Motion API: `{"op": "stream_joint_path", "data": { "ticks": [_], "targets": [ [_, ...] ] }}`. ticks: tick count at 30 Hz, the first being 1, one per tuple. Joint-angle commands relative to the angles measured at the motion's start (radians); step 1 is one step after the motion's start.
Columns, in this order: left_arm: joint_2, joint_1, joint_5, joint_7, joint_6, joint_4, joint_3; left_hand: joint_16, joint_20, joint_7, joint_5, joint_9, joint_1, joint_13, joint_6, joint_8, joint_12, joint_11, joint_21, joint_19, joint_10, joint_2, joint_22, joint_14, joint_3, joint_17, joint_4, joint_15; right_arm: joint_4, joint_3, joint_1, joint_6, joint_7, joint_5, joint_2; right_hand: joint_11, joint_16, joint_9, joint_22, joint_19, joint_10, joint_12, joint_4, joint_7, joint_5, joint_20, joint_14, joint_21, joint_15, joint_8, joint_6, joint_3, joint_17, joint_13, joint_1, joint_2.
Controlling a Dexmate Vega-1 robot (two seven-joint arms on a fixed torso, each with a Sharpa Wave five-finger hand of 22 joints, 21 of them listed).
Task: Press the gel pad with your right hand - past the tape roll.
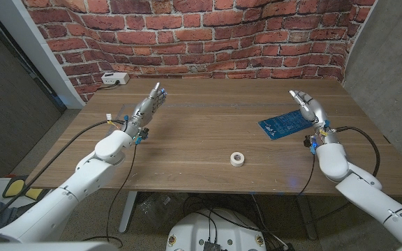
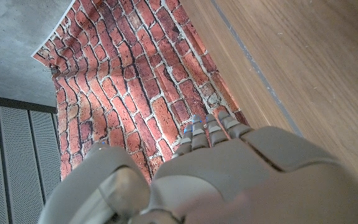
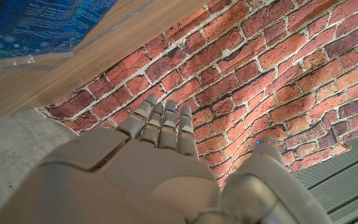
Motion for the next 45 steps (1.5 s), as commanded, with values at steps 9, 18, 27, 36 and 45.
{"op": "stream_joint_path", "data": {
  "ticks": [9,18,27,36,45],
  "targets": [
    [-0.026,0.02,0.024,0.039,-0.052,0.002,-0.014,0.0,0.008,-0.003,-0.003,0.005,0.009,0.002,0.009,0.001,-0.001,-0.004,-0.002,0.0,0.006,0.002,0.002,0.008,-0.008,0.003,-0.001,-0.007,-0.065,-0.09,0.045,-0.247,-0.025,-0.206,-0.059,-0.019,-0.007,0.004,0.004,-0.021,-0.004,0.0,0.002,-0.013,0.011,-0.014,-0.02,-0.006,-0.011,-0.017,-0.047,-0.004,0.003,0.004,0.01,0.001],
    [-0.019,0.041,0.077,0.101,-0.044,-0.029,-0.026,0.001,0.009,-0.002,-0.004,0.005,0.01,0.002,0.011,-0.001,-0.001,-0.007,-0.003,0.001,0.01,0.003,0.002,0.012,-0.01,0.003,-0.001,-0.007,-0.093,-0.125,0.064,-0.356,0.023,-0.229,-0.095,-0.023,-0.007,0.004,0.005,-0.031,-0.016,-0.005,0.004,-0.015,0.011,-0.012,-0.028,-0.008,-0.013,-0.017,-0.049,-0.006,0.004,0.004,0.006,0.002],
    [-0.025,0.041,0.072,0.09,-0.064,-0.025,-0.031,0.001,0.011,-0.003,-0.005,0.006,0.012,0.002,0.014,-0.002,-0.001,-0.009,-0.004,0.0,0.014,0.003,0.002,0.014,-0.011,0.003,-0.001,-0.009,-0.111,-0.154,0.083,-0.438,0.033,-0.243,-0.11,-0.03,-0.004,0.003,0.005,-0.043,-0.026,-0.008,0.008,-0.029,0.01,-0.01,-0.03,-0.009,-0.015,-0.012,-0.035,-0.006,0.004,0.004,0.002,0.009],
    [-0.024,0.059,0.094,0.112,-0.078,-0.049,-0.044,0.008,-0.047,0.008,-0.008,0.005,0.02,0.002,0.043,0.001,0.004,0.007,0.01,0.055,0.049,0.005,0.001,0.052,-0.018,0.002,-0.003,-0.006,-0.132,-0.196,0.102,-0.529,0.035,-0.292,-0.128,-0.028,-0.002,0.002,0.005,-0.045,-0.029,-0.008,0.009,-0.031,0.009,-0.008,-0.028,-0.006,-0.014,-0.023,-0.064,-0.004,0.004,0.004,0.003,0.019],
    [-0.02,0.065,0.086,0.102,-0.077,-0.051,-0.05,0.0,0.01,0.001,-0.01,0.006,0.023,0.002,0.038,-0.008,-0.005,-0.003,0.003,0.047,0.039,0.007,0.002,0.044,-0.024,0.002,-0.002,-0.012,-0.147,-0.241,0.123,-0.619,0.038,-0.356,-0.144,-0.092,0.011,0.002,0.007,-0.022,-0.019,-0.003,0.009,-0.093,0.004,0.002,0.017,0.007,-0.025,-0.014,-0.052,0.002,0.003,0.003,0.007,0.034]
  ]
}}
